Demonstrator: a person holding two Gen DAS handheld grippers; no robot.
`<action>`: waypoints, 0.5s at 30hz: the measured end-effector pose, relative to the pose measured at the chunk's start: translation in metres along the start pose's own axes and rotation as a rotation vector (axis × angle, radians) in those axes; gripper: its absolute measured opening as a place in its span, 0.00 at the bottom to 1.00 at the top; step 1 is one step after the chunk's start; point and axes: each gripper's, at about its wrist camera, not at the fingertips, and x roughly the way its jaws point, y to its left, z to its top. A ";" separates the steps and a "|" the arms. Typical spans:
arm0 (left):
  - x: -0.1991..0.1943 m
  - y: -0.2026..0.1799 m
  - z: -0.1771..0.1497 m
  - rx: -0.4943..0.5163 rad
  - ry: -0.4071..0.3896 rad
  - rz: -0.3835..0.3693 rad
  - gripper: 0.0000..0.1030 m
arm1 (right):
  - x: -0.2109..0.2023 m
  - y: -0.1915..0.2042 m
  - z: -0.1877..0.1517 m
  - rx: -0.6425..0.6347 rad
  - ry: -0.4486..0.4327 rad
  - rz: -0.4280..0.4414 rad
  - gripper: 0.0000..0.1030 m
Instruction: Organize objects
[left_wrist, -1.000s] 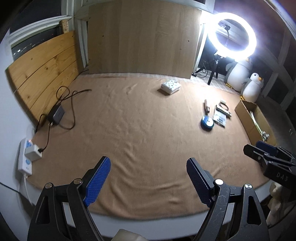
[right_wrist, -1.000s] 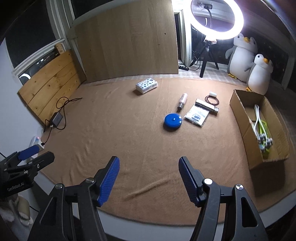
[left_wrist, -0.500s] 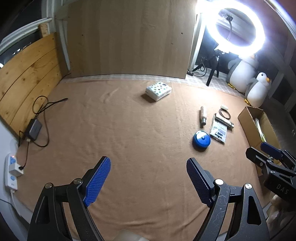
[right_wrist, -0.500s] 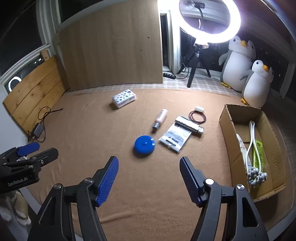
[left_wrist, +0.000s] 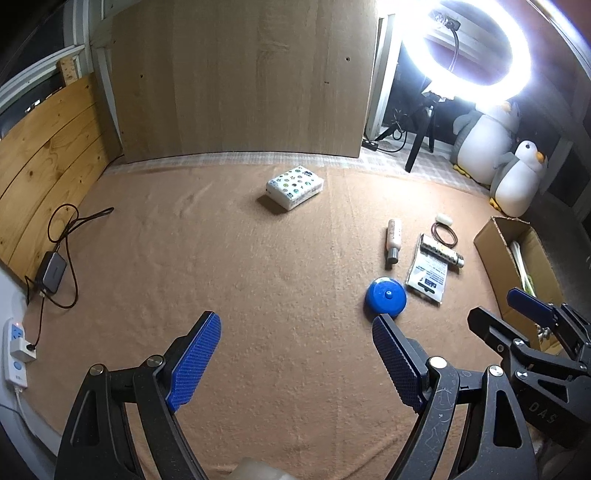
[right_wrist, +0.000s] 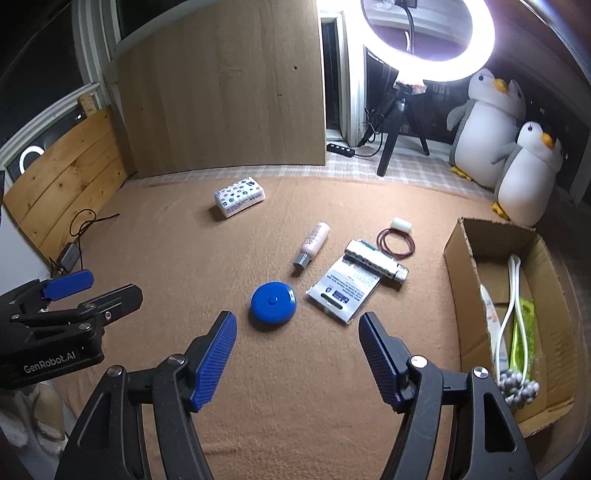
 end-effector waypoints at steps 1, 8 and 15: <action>-0.002 0.001 0.000 0.002 -0.002 0.001 0.88 | -0.001 0.002 0.001 -0.001 -0.001 0.000 0.63; -0.016 0.021 0.000 0.034 -0.035 0.012 0.90 | -0.006 0.027 0.005 0.001 -0.014 0.002 0.63; -0.010 0.051 -0.004 0.070 -0.009 -0.010 0.90 | 0.000 0.050 0.004 0.038 -0.012 -0.040 0.66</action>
